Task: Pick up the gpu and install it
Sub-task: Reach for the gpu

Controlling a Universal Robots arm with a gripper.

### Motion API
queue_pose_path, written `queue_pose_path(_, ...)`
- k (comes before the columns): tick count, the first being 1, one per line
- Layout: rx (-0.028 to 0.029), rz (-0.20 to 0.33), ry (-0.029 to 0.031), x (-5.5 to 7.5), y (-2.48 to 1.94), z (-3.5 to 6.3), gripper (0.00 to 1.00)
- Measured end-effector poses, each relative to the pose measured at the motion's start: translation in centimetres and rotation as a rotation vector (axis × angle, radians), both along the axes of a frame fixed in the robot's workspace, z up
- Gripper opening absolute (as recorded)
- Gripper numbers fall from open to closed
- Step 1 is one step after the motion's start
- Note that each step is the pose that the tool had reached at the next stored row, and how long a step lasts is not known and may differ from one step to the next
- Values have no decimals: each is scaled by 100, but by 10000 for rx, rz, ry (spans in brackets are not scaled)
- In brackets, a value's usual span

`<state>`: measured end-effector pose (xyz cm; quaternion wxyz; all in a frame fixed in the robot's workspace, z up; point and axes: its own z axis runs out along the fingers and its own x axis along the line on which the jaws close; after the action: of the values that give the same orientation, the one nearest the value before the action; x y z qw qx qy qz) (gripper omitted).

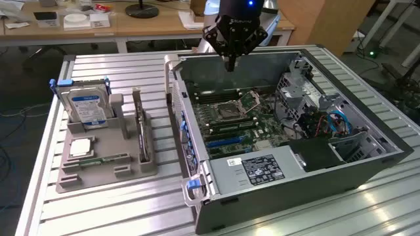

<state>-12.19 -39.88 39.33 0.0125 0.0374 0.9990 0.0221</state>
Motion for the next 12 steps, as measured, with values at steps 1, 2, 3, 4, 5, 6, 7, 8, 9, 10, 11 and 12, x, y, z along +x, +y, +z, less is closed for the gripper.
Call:
queue_pose_path(1, 0, 1, 0, 0, 0, 0, 10)
queue_pose_path(2, 0, 0, 0, 0, 0, 0, 10)
queue_pose_path(3, 0, 1, 0, 0, 0, 0, 10)
queue_pose_path(4, 0, 0, 0, -1, 0, 0, 10)
queue_pose_path(5, 0, -1, 0, -2, 0, 0, 10)
queue_pose_path(6, -1, -1, -1, -5, 0, 0, 10)
queue_pose_path(7, 0, -1, -1, -7, 0, 0, 10)
queue_pose_path(8, 0, -2, 0, -11, 0, 0, 10)
queue_pose_path(9, 0, 0, 0, -15, 0, 0, 10)
queue_pose_path(10, 0, -1, 0, -18, 0, 0, 10)
queue_pose_path(11, 0, 0, 0, -22, 0, 0, 10)
queue_pose_path(12, -1, 0, 0, -26, 0, 0, 10)
